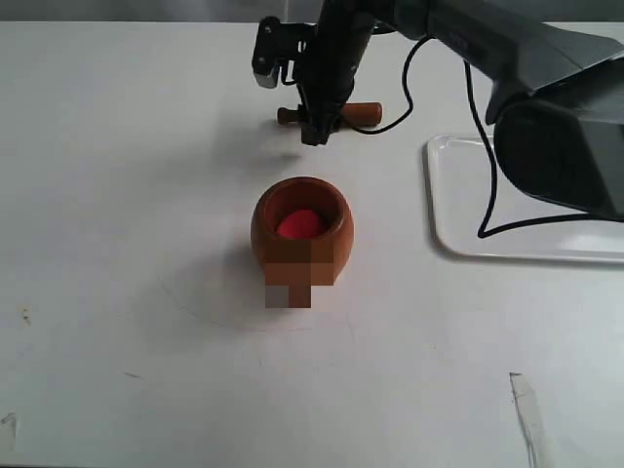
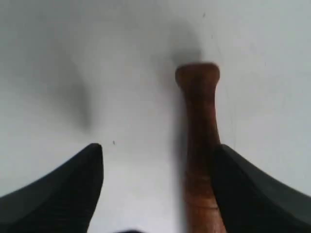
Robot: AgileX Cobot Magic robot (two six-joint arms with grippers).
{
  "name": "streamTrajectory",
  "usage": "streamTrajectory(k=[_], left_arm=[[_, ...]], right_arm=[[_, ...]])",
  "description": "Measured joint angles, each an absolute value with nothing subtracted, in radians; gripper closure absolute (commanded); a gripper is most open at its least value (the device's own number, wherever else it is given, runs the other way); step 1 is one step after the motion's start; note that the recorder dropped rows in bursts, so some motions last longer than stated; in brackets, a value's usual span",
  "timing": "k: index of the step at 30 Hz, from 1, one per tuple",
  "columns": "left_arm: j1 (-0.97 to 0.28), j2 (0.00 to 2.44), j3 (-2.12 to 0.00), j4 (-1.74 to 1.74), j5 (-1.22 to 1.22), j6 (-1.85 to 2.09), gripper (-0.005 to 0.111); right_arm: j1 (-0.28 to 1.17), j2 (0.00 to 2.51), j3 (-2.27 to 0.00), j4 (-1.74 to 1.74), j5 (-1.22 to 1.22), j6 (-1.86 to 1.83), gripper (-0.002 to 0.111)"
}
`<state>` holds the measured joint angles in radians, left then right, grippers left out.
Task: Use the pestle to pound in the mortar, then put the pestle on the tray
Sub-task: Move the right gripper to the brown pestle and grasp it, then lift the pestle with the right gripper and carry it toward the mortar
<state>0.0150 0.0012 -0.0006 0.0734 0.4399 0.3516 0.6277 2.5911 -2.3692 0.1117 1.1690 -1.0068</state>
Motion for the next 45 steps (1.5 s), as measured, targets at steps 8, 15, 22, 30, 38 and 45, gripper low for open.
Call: streamTrajectory(k=[8,15,22,30,38,45], left_arm=[[0.015,0.001,-0.001,0.073,0.44,0.352,0.107],[0.015,0.001,-0.001,0.073,0.44,0.352,0.107],[0.015,0.001,-0.001,0.073,0.44,0.352,0.107],[0.015,0.001,-0.001,0.073,0.44,0.352,0.107],[0.015,0.001,-0.001,0.073,0.44,0.352,0.107],[0.015,0.001,-0.001,0.073,0.44,0.352,0.107]], right_arm=[[0.628,2.591,-2.369,-0.124,1.157,-1.009,0.048],[0.626,2.593,-2.369,-0.102,1.061,-1.025,0.051],[0.567,2.628,-2.369,0.109,1.06,-1.1,0.051],[0.548,2.654,-2.384,0.153,1.051,-1.119,0.056],[0.548,2.66,-2.389,0.175,1.095,-1.165,0.102],[0.548,2.66,-2.392,0.175,1.107,-1.168,0.108]])
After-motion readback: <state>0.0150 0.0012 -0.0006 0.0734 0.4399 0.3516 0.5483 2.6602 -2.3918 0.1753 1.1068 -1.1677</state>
